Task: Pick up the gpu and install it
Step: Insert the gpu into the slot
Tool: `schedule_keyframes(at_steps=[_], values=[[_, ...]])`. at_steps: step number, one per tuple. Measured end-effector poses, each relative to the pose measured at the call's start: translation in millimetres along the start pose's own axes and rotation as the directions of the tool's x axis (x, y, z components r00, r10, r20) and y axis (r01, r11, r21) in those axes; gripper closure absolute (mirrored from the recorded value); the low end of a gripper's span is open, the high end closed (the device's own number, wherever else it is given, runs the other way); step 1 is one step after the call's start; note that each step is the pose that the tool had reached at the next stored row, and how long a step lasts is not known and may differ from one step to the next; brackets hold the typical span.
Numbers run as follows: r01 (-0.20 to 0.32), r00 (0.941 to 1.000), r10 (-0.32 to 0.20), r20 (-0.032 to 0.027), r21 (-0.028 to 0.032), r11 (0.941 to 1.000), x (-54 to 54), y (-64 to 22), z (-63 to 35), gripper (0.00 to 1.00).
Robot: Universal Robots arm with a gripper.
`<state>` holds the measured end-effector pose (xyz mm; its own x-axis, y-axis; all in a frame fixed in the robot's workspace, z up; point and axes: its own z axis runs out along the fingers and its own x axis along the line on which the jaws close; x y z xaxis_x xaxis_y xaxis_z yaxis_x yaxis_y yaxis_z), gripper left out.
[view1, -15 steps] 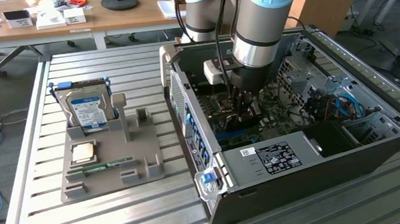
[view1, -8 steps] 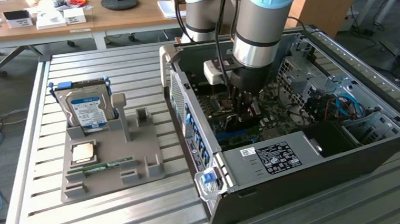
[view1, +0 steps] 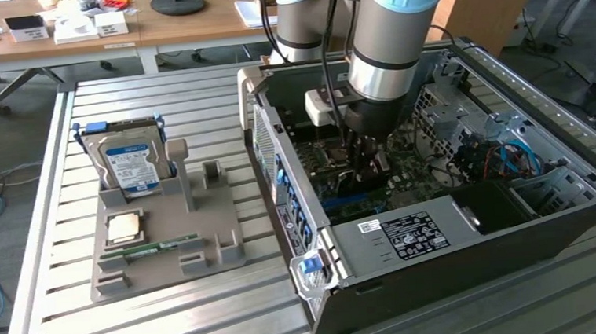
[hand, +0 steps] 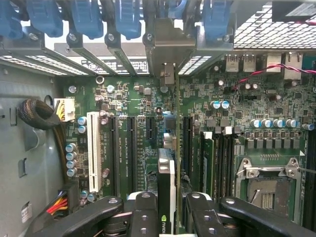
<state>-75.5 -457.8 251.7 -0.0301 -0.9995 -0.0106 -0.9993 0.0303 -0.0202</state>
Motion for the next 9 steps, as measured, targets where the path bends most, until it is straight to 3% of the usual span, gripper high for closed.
schedule_keyframes(at_steps=[9], values=[[-0.018,0.9998,0.018,-0.0003,0.0001,0.9998,0.3,0.2,0.6,0.73]])
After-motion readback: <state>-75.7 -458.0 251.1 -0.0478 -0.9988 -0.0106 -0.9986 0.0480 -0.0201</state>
